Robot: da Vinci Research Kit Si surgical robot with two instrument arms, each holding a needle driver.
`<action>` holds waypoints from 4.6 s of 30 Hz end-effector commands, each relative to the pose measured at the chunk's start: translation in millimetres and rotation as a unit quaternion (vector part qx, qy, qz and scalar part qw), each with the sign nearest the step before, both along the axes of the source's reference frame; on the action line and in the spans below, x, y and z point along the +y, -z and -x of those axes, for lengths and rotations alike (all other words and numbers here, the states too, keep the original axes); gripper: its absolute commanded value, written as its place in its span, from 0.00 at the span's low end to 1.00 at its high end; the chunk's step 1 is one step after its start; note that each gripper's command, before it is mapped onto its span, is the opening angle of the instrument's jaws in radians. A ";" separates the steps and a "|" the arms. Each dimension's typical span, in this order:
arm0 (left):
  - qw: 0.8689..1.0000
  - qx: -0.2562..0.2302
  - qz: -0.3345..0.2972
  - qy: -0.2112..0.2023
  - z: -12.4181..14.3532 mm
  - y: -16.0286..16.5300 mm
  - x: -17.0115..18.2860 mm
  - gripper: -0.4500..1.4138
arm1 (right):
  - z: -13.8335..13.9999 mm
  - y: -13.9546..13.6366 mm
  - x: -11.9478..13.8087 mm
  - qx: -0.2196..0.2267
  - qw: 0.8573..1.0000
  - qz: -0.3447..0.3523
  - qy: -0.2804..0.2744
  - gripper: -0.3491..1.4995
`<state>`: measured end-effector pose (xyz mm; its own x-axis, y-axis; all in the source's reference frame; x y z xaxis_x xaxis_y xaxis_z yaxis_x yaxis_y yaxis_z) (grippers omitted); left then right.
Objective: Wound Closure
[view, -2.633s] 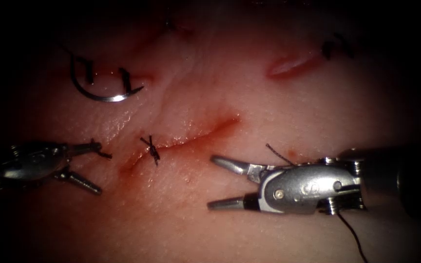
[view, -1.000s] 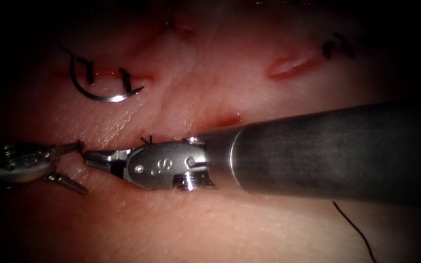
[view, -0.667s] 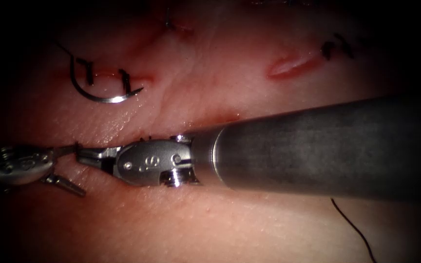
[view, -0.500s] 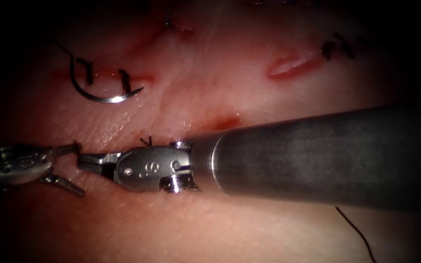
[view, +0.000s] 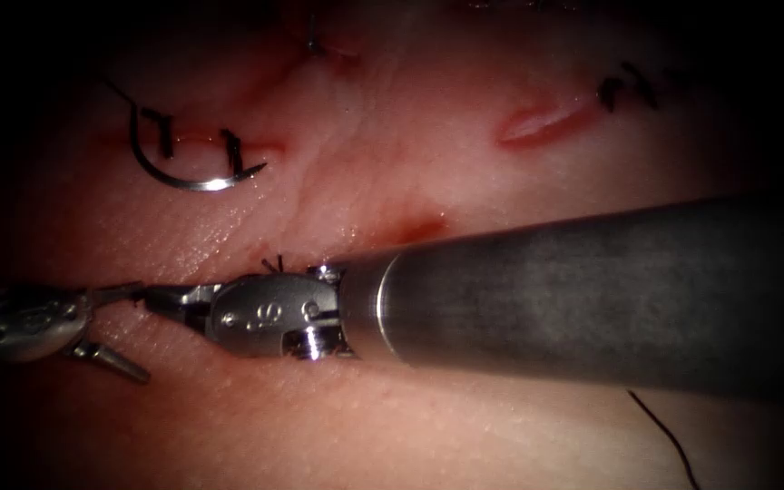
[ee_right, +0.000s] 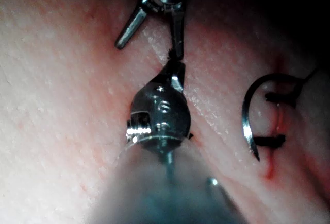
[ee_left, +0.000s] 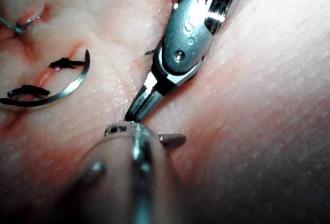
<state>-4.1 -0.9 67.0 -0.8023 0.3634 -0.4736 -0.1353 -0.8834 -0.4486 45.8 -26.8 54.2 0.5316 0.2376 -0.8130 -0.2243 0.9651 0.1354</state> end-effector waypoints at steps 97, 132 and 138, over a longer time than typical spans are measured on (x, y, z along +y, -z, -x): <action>0.985 0.077 0.123 -0.095 7.6 -1.8 13.5 0.00 | 27.6 16.6 -1.8 0.078 0.992 -0.083 -0.055 0.84; 0.776 -0.410 0.410 -0.248 15.7 4.9 6.6 0.00 | 24.9 13.0 8.5 0.314 0.859 -0.381 -0.138 0.77; 0.767 -0.406 0.429 -0.251 16.4 5.0 6.0 0.00 | 21.1 12.7 8.5 0.326 0.830 -0.425 -0.155 0.78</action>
<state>-20.0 4.7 61.4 -0.0501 -0.6217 -0.7816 0.3361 -0.7475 0.5730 23.4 -18.6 41.2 -0.1489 0.9187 -0.3658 -0.0589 0.3610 0.9307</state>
